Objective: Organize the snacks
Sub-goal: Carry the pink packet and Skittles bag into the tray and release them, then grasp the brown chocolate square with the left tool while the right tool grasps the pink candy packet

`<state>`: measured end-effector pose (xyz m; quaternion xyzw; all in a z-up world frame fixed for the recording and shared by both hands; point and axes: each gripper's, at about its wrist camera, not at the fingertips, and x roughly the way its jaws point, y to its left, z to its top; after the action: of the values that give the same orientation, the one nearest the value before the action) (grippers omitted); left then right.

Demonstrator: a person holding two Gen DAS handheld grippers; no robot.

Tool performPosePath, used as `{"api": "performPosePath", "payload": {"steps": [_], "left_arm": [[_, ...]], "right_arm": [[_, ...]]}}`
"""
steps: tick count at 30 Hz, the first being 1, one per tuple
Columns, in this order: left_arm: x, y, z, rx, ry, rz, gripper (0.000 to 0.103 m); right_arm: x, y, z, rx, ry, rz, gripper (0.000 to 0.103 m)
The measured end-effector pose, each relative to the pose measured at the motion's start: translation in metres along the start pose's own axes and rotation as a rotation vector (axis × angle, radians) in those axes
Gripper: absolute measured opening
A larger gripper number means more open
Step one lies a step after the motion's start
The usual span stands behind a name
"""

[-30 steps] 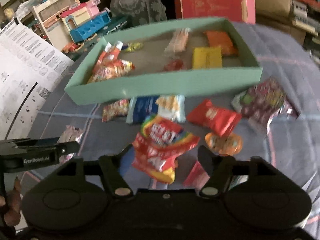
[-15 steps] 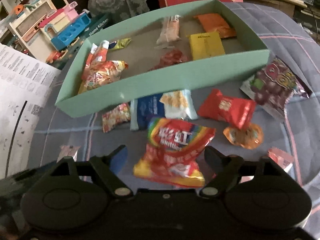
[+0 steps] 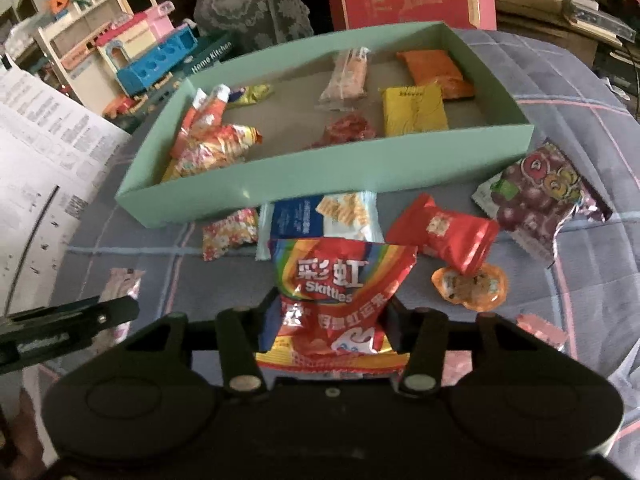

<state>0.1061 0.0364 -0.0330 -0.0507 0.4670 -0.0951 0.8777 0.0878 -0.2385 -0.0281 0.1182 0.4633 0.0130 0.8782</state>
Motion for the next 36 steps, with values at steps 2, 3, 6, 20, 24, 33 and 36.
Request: {"api": "performPosePath", "payload": {"steps": [2,3,6,20,24,33,36], "left_arm": [[-0.004,-0.005,0.008,0.014,-0.017,-0.007,0.05],[-0.006,-0.008,0.014,0.023,-0.028,-0.01,0.05],[-0.011,-0.016,0.033,0.053,-0.065,-0.008,0.05],[0.034,-0.045,0.169,0.123,-0.15,0.025,0.05],[0.066,-0.051,0.188,0.129,-0.116,0.031,0.05],[0.115,-0.06,0.199,0.149,-0.073,0.062,0.077],[0.116,-0.061,0.194,0.151,-0.101,0.107,0.103]], "right_arm": [[-0.009,-0.001,0.007,-0.004,-0.017,0.013,0.05],[-0.013,-0.001,0.011,-0.008,-0.027,0.022,0.05],[-0.025,0.003,0.029,-0.026,-0.07,0.046,0.05],[0.019,0.017,0.174,-0.028,-0.14,0.119,0.05],[0.053,0.017,0.199,-0.018,-0.117,0.121,0.05],[0.098,0.012,0.216,0.02,-0.067,0.151,0.082],[0.091,0.01,0.213,0.045,-0.116,0.15,0.103]]}}
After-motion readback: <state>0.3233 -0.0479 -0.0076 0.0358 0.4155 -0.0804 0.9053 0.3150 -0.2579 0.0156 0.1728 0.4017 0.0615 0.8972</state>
